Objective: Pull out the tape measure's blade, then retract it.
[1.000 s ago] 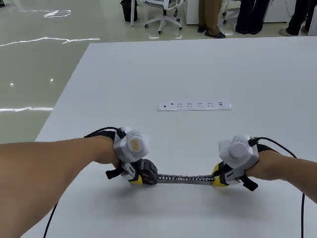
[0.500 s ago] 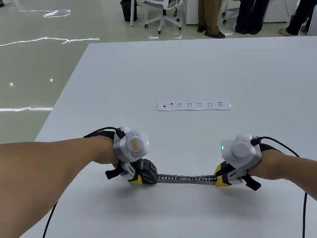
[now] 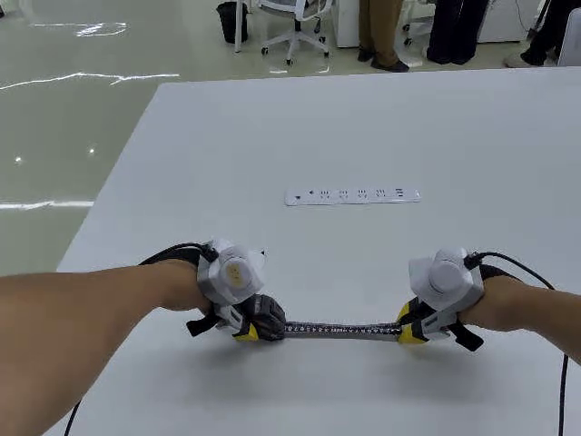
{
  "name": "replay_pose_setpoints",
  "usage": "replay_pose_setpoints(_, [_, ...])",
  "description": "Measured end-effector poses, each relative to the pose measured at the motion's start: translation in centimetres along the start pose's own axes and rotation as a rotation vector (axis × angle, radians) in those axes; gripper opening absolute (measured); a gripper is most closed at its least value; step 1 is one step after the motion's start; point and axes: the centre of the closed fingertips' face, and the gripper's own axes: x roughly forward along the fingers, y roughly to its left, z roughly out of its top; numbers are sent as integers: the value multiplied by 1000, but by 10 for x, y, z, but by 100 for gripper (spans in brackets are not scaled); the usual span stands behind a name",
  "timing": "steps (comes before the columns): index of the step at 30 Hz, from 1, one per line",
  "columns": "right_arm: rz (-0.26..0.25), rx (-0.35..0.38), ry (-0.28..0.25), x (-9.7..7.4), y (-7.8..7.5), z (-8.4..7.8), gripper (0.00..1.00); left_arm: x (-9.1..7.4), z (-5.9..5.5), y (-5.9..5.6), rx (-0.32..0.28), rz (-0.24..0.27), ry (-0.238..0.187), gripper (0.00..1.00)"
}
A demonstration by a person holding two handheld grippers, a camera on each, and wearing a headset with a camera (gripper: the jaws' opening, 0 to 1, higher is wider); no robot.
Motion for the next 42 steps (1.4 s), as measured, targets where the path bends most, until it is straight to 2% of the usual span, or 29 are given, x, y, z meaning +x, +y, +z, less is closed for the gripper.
replay_pose_setpoints(12, [-5, 7, 8, -5, -2, -9, 11, 0, 0, 0, -3, -20, -1, 32])
replay_pose_setpoints(17, [-5, 8, 10, -6, -2, -10, 11, 1, 0, 1, -4, -17, -11, 32])
replay_pose_setpoints(42, [-12, 19, 24, -13, -3, -24, 11, 2, 0, 0, -9, -22, -8, 33])
